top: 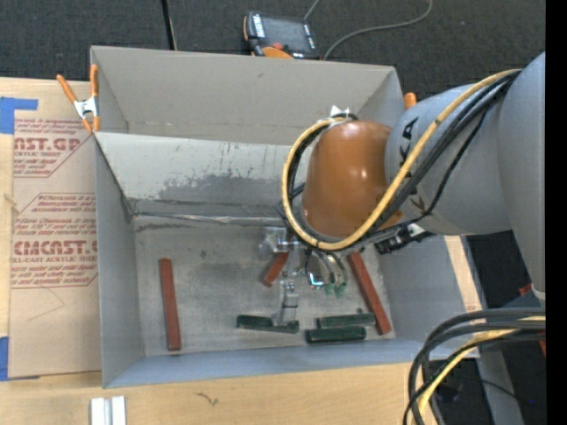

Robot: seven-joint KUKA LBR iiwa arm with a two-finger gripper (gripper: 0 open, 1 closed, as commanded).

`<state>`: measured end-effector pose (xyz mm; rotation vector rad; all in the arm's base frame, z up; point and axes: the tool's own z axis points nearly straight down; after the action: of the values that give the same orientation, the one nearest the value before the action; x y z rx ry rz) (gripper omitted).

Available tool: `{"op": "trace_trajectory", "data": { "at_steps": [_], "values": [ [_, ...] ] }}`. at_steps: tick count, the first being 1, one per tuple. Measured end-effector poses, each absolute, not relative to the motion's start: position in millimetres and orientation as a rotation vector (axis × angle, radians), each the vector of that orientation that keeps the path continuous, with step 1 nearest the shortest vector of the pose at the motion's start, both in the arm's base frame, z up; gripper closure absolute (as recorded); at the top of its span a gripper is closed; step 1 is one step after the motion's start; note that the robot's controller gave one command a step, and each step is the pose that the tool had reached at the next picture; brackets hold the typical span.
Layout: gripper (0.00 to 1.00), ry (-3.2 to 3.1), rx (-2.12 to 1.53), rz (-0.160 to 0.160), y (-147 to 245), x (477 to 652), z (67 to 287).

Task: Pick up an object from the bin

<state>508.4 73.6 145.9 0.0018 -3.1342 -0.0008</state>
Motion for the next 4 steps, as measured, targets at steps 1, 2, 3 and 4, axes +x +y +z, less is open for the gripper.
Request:
{"op": "trace_trajectory", "data": {
  "at_steps": [1, 2, 3, 4],
  "values": [
    [0.0, -3.139, -0.201, -0.003, 71.8, 486.4, 68.5],
    [0.0, -3.103, -0.49, -0.003, 67.0, 481.2, 69.8],
    [0.0, -3.103, -0.489, -0.003, 67.9, 481.2, 69.8],
    [0.0, -3.103, -0.489, -0.003, 68.7, 481.3, 69.7]
  ]
}}
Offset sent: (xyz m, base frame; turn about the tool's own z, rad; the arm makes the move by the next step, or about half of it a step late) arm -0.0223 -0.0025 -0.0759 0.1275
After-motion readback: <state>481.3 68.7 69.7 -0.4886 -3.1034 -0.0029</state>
